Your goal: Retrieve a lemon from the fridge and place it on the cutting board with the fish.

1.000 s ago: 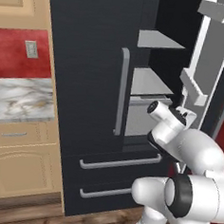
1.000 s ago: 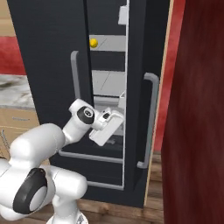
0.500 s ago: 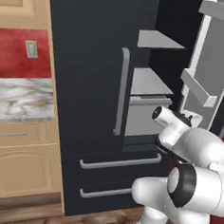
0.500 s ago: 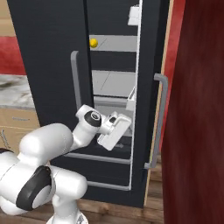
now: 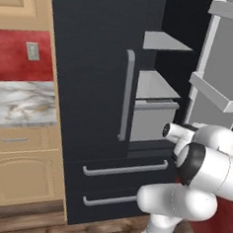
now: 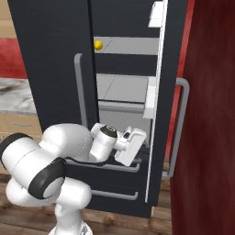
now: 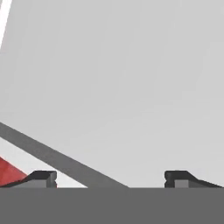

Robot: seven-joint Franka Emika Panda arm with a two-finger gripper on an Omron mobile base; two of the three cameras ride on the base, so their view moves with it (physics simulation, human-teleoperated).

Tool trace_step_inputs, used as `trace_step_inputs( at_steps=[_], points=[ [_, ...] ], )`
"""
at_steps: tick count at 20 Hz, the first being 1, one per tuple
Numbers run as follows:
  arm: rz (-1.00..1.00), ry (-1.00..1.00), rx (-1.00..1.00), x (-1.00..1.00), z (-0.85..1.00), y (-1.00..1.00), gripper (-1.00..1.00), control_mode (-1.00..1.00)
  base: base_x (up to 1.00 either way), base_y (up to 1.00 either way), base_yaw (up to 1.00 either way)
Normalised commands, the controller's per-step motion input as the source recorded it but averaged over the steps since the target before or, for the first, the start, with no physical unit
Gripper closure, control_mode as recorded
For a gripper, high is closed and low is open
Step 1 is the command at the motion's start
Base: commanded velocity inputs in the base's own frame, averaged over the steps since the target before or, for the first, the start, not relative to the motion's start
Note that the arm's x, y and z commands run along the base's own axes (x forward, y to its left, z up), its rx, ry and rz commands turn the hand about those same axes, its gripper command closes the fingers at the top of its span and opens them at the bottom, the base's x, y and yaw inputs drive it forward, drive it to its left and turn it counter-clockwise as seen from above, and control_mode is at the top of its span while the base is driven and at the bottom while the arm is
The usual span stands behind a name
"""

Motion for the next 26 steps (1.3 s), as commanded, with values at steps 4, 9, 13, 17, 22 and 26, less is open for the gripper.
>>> trace_step_inputs(
  at_steps=[4, 9, 13, 17, 22, 26],
  points=[
    [-0.18, 0.02, -0.02, -0.05, 0.06, 0.13, -1.0, -1.0, 0.0, 0.0, 0.0],
    [-0.27, 0.0, 0.03, -0.13, 0.24, 0.78, -1.0, -1.0, 0.0, 0.0, 0.0],
    [-0.2, -0.02, 0.3, -0.03, 0.07, 0.9, -1.0, -1.0, 0.0, 0.0, 0.0],
    [-0.14, -0.29, 0.35, 0.0, 0.0, 0.7, -1.0, -1.0, 0.0, 0.0, 0.0],
    [-0.05, -0.49, 0.36, -0.03, -0.01, 0.55, -1.0, -1.0, 0.0, 0.0, 0.0],
    [0.05, -0.71, 0.35, -0.21, 0.0, 0.61, -1.0, -1.0, 0.0, 0.0, 0.0]
  ],
)
